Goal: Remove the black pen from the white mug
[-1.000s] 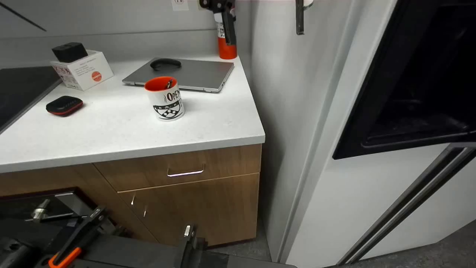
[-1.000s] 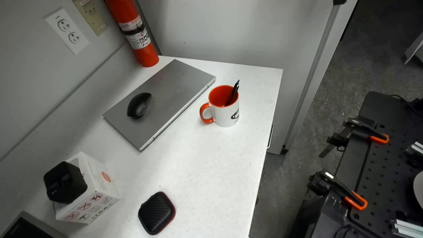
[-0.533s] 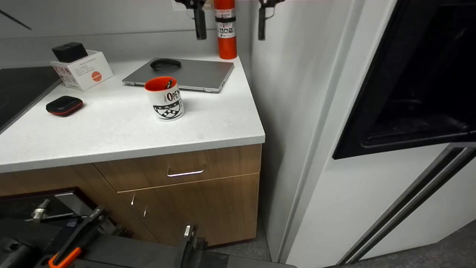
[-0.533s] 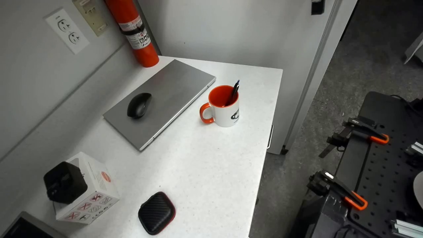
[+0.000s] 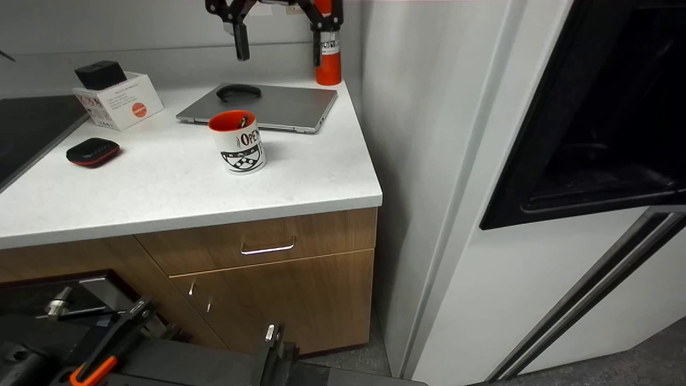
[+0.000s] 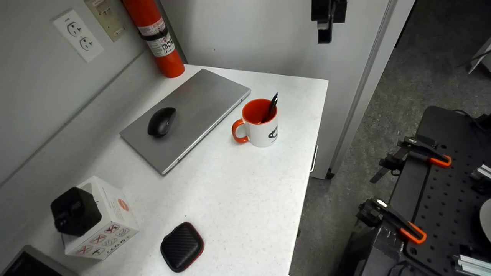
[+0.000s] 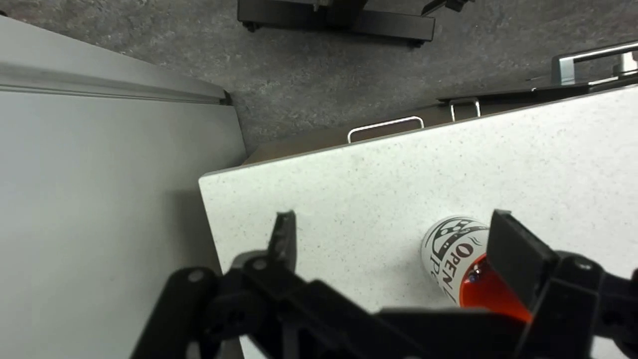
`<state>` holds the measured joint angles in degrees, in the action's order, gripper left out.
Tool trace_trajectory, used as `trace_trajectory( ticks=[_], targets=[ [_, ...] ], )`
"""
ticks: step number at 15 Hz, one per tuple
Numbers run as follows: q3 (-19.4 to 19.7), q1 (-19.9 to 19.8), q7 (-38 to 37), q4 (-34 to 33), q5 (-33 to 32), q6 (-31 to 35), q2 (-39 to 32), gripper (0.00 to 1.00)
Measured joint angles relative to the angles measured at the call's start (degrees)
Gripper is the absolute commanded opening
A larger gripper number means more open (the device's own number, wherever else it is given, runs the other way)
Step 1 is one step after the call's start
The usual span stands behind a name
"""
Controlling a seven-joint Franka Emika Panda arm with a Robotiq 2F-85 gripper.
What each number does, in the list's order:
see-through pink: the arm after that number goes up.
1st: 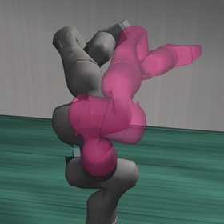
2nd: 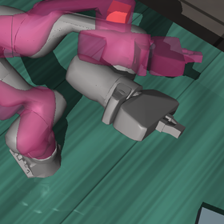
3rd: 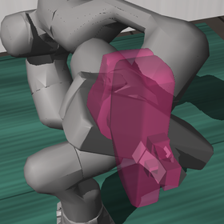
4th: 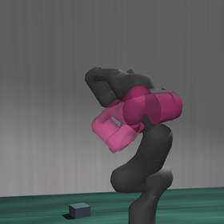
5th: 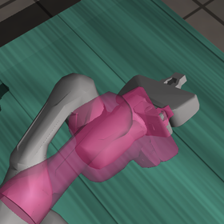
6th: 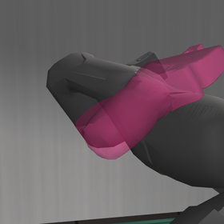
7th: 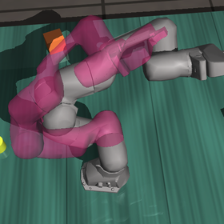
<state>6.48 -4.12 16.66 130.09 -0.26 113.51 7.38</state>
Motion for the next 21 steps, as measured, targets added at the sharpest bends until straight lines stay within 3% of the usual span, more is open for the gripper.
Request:
trace_trajectory(
  ticks=[6,13,21],
  targets=[
    [0.19,-0.12,0.08,0.17,1.15,0.09,-0.16,1.00],
    [-1.03,1.00,4.62,-1.10,18.05,4.54,-6.97,1.00],
    [-2.47,0.50,5.24,-7.26,24.53,4.11,-17.95,1.00]
  ],
)
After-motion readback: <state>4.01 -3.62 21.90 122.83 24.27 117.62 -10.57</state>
